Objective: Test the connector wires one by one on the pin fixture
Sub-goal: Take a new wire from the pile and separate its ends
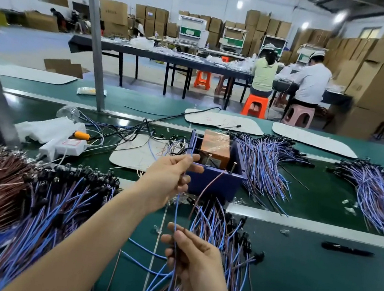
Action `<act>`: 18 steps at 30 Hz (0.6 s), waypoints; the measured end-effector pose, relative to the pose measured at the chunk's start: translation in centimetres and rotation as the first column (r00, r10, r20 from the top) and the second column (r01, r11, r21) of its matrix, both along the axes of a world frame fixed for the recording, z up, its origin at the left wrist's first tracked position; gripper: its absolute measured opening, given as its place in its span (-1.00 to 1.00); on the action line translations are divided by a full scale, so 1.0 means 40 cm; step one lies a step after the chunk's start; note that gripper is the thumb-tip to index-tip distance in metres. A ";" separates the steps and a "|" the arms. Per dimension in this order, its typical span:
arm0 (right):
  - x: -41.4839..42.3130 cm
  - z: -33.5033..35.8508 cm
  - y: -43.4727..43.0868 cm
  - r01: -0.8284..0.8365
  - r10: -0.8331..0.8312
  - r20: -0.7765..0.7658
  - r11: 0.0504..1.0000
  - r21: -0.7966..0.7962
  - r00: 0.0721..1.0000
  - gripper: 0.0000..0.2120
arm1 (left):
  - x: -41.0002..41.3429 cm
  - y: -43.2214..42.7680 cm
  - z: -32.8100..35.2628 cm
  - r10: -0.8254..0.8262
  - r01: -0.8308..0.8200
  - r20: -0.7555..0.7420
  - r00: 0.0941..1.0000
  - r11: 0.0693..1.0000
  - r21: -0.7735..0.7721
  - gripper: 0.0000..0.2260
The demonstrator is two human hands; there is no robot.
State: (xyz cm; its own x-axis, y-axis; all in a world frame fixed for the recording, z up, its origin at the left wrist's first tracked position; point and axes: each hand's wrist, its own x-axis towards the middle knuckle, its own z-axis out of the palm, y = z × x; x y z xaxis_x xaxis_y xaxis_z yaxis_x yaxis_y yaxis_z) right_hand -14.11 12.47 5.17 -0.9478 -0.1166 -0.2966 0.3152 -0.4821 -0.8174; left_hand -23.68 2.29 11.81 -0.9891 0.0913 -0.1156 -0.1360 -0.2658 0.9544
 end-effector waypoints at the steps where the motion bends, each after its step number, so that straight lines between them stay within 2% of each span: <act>1: -0.007 -0.007 0.006 0.013 -0.013 0.006 1.000 0.020 1.000 -0.85 | 0.000 0.007 -0.011 0.002 -0.006 -0.054 0.999 0.997 -0.080 -0.80; 4: -0.029 -0.025 0.021 0.020 -0.019 -0.004 0.991 0.135 1.000 -0.87 | 0.001 0.026 -0.041 -0.024 -0.027 -0.143 0.989 0.939 -0.343 -0.79; 6: -0.038 -0.035 0.025 0.005 0.000 -0.020 0.974 0.228 1.000 -0.85 | 0.001 0.034 -0.052 -0.118 0.085 -0.061 0.991 0.916 -0.391 -0.76; 8: -0.045 -0.047 0.028 -0.025 0.032 -0.017 0.956 0.291 0.999 -0.80 | -0.002 0.038 -0.059 -0.224 0.219 0.035 0.974 0.892 -0.394 -0.74; 10: -0.052 -0.059 0.036 -0.052 0.057 -0.005 0.943 0.329 0.998 -0.82 | -0.010 0.044 -0.069 -0.278 0.278 0.058 0.959 0.873 -0.402 -0.74; 14: -0.089 -0.048 0.079 -0.069 0.089 -0.033 0.913 0.403 0.995 -0.79 | -0.021 0.050 -0.076 -0.259 0.250 0.014 0.966 0.915 -0.316 -0.75; 18: -0.165 0.061 0.120 0.023 0.077 -0.198 0.889 0.458 0.977 -0.86 | -0.037 0.065 -0.021 -0.254 0.228 -0.076 0.964 0.941 -0.252 -0.73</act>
